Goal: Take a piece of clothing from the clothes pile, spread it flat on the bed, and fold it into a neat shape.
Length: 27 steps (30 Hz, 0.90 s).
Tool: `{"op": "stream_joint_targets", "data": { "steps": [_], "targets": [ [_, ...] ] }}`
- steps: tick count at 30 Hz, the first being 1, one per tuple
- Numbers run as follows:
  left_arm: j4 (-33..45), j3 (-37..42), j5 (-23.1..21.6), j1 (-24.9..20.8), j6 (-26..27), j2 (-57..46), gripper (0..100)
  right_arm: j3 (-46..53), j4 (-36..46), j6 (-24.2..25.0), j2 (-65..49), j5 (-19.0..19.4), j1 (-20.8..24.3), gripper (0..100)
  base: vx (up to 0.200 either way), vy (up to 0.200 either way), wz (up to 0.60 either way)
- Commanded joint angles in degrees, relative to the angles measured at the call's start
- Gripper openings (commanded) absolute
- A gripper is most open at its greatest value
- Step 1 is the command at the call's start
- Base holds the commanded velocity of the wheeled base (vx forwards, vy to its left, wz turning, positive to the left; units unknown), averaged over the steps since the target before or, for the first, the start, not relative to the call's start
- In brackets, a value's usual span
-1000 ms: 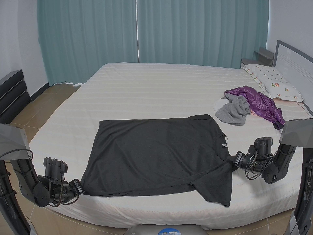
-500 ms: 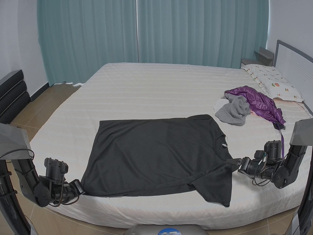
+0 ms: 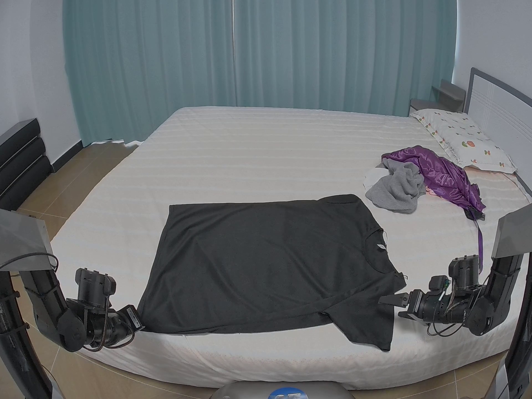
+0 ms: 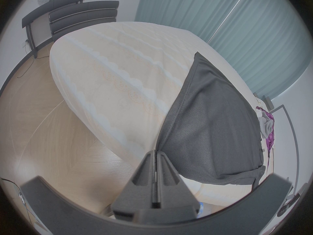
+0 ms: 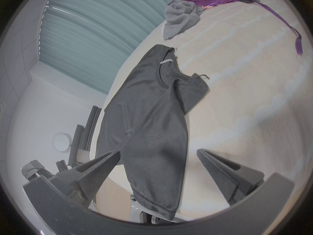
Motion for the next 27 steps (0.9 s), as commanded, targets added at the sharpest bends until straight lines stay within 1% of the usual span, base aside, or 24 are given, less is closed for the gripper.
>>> {"op": "stream_joint_targets", "data": {
  "steps": [1, 10, 14, 15, 19, 27],
  "targets": [
    [-0.03, 0.01, 0.02, 0.00, -0.02, -0.04, 0, -0.38, -0.06, -0.10, 2.86, -0.30, 1.57, 100, 0.000, 0.000, 0.00],
    [-0.03, -0.08, 0.02, 0.00, -0.02, -0.04, 0, -1.53, -1.82, -0.01, 4.27, -0.65, 2.80, 100, 0.000, 0.000, 0.00],
    [-0.03, -0.08, 0.02, 0.00, -0.02, 0.04, 0, -1.97, -1.91, -0.01, 4.89, -2.85, 3.77, 100, 0.000, 0.000, 0.00],
    [-0.03, -0.08, 0.02, 0.00, -0.02, 0.04, 0, -1.88, -1.91, -0.01, 4.89, -3.02, 3.86, 0, 0.000, 0.000, 0.00],
    [-0.03, -0.08, 0.02, 0.00, -0.02, 0.04, 0, -1.44, -1.82, -0.10, 4.71, -4.87, 3.77, 0, 0.000, 0.000, 0.00],
    [-0.03, -0.08, 0.02, 0.00, -0.02, -0.04, 0, 1.02, -1.91, -1.33, 2.95, -4.95, 1.75, 0, 0.000, 0.000, 0.00]
  ]
}}
